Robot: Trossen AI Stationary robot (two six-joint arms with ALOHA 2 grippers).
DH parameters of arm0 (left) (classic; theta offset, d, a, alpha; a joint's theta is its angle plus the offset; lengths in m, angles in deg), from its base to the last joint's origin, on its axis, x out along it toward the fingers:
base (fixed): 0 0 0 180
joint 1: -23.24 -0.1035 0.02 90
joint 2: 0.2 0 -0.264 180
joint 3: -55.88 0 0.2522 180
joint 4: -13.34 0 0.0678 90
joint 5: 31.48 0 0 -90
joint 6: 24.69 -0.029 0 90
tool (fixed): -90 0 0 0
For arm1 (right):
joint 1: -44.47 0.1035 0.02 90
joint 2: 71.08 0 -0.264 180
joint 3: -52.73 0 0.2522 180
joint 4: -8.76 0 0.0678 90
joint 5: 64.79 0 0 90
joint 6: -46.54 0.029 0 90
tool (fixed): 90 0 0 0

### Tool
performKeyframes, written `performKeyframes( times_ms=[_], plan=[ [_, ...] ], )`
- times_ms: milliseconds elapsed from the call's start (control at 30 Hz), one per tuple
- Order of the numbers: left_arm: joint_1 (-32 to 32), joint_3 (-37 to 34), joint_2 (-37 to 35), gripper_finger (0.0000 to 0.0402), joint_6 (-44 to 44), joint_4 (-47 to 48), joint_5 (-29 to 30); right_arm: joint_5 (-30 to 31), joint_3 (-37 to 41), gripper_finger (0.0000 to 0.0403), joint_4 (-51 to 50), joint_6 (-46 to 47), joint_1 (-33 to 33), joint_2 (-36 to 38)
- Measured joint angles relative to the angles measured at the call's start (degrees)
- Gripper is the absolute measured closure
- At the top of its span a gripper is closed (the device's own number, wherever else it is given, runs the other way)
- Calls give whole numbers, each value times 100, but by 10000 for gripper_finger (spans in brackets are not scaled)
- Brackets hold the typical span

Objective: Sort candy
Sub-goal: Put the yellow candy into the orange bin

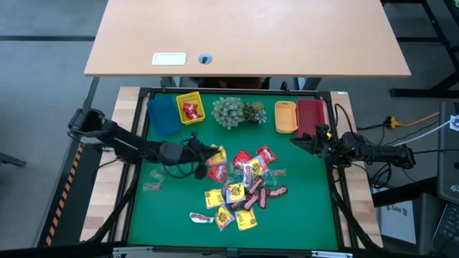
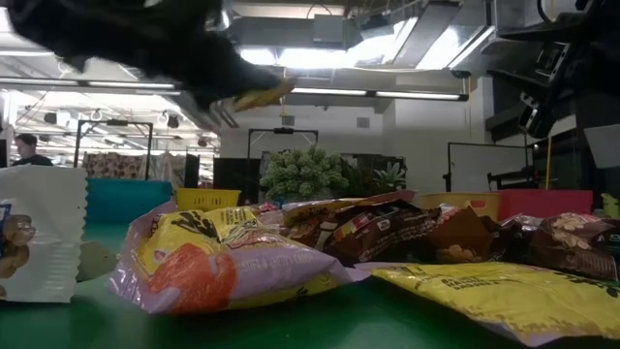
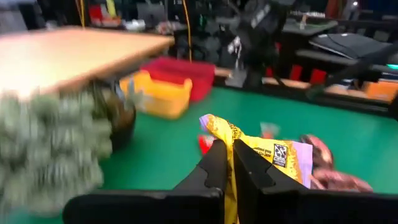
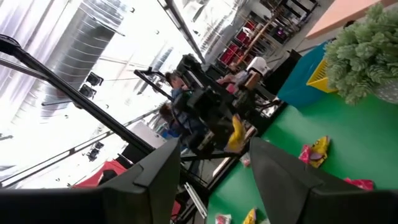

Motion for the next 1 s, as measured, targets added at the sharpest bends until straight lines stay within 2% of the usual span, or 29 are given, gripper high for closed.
performKeyframes(
  times_ms=[233,533,700,1000],
  plan=[
    [-491,1524,999,401,-1415,77,-338,50,-12,208,694,157,-1,-611],
    [-875,3067,2168,401,-1642,297,-711,50,-15,208,1869,173,0,-2085],
    [-896,3397,2391,401,-1645,359,-711,50,-24,208,2686,170,0,-2937],
    [-892,3445,2401,401,-1638,387,-697,38,-933,208,2781,72,0,-4586]
  ],
)
